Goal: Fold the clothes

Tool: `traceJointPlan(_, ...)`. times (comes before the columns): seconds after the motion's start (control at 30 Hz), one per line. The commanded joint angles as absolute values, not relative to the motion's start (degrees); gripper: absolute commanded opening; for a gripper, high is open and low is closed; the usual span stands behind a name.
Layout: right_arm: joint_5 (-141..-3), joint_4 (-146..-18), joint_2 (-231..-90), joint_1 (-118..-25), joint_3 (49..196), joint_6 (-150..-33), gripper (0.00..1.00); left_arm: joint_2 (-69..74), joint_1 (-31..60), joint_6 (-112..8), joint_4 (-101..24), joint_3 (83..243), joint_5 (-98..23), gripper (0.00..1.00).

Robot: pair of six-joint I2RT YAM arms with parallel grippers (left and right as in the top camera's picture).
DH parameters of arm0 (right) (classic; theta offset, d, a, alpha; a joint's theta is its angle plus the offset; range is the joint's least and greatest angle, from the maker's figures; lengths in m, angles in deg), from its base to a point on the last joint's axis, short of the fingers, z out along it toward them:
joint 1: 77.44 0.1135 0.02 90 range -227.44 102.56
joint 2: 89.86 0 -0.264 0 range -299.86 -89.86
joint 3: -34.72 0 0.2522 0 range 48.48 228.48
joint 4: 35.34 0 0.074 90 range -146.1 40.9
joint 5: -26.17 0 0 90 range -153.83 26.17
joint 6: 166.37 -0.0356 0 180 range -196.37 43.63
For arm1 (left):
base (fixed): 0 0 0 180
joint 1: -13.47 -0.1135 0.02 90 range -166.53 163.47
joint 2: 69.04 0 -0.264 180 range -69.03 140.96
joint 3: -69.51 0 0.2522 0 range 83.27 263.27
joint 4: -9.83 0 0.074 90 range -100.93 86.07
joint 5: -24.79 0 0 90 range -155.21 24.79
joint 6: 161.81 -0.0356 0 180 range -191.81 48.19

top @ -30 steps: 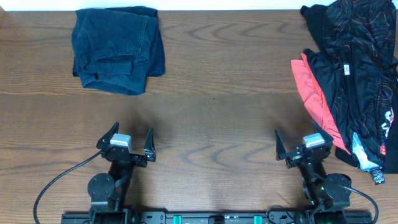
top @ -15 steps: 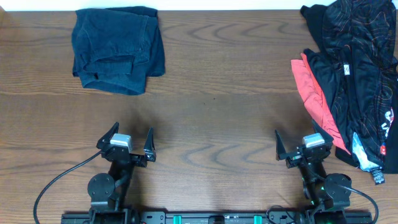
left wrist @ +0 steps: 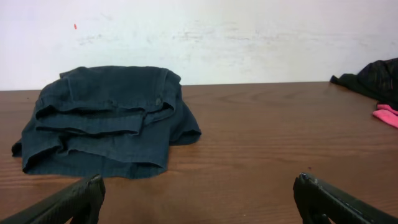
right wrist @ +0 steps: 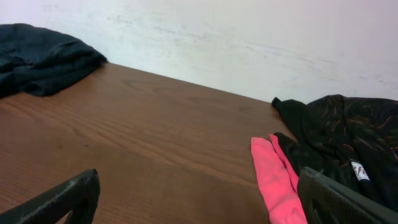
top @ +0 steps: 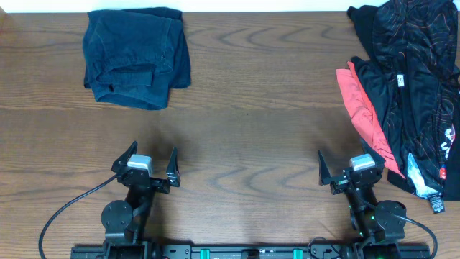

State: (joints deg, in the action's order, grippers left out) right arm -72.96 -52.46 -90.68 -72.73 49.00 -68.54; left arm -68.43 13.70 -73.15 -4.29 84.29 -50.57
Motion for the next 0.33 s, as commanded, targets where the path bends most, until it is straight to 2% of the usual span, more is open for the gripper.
traceJointPlan(0.0, -72.7, -52.5, -90.2, -73.7, 48.8, -68.6, 0.99, -68.7, 14.0, -73.5, -6.7, 83.5, -49.8, 0.98)
traceJointPlan(0.3, -72.7, -52.5, -90.2, -73.7, 48.8, -68.6, 0.99, -68.7, 14.0, -73.5, -6.7, 83.5, -49.8, 0.98)
